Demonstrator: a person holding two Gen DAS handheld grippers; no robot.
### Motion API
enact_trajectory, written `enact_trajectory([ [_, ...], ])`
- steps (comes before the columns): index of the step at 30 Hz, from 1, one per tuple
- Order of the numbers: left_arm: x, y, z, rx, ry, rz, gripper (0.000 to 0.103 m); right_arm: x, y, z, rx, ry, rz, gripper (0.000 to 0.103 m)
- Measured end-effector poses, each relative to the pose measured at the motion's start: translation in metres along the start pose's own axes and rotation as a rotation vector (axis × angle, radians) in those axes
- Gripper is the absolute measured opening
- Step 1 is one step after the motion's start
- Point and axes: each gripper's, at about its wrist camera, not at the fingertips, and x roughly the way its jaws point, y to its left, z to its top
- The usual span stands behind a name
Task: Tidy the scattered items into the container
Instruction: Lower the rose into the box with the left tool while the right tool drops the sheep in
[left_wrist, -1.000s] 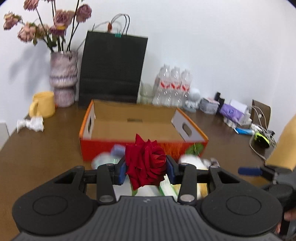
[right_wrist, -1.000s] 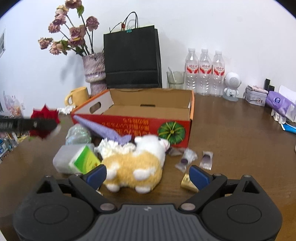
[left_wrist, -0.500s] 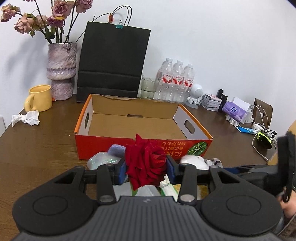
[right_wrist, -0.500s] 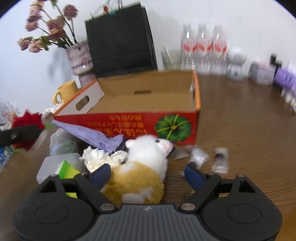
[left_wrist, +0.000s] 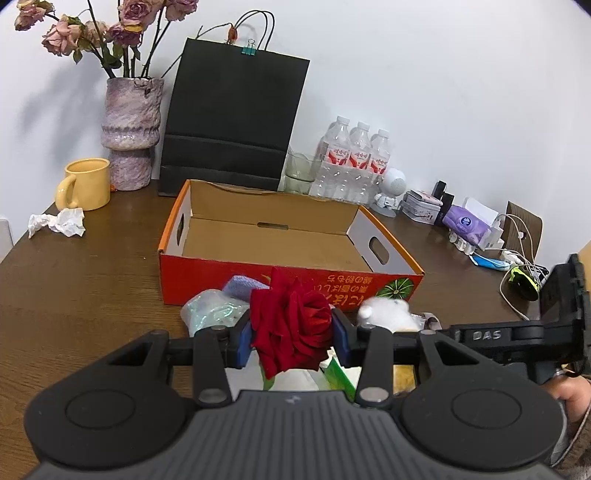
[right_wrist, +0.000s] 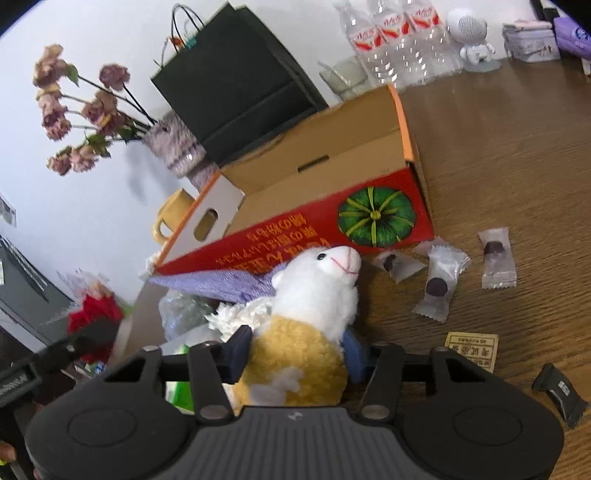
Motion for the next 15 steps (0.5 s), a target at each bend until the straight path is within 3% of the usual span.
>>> enact_trajectory([
  [8,-0.013,-0.009,0.015,0.017,-0.053,-0.006,0.043,-0.035,0.012,0.014,-0.021,-0.126,0.030,0.048],
  [15,0.008,-0.014,0.067,0.030,-0.090,0.005,0.043,-0.046,0.034,0.062,-0.071,-0.220,0.008,0.048],
])
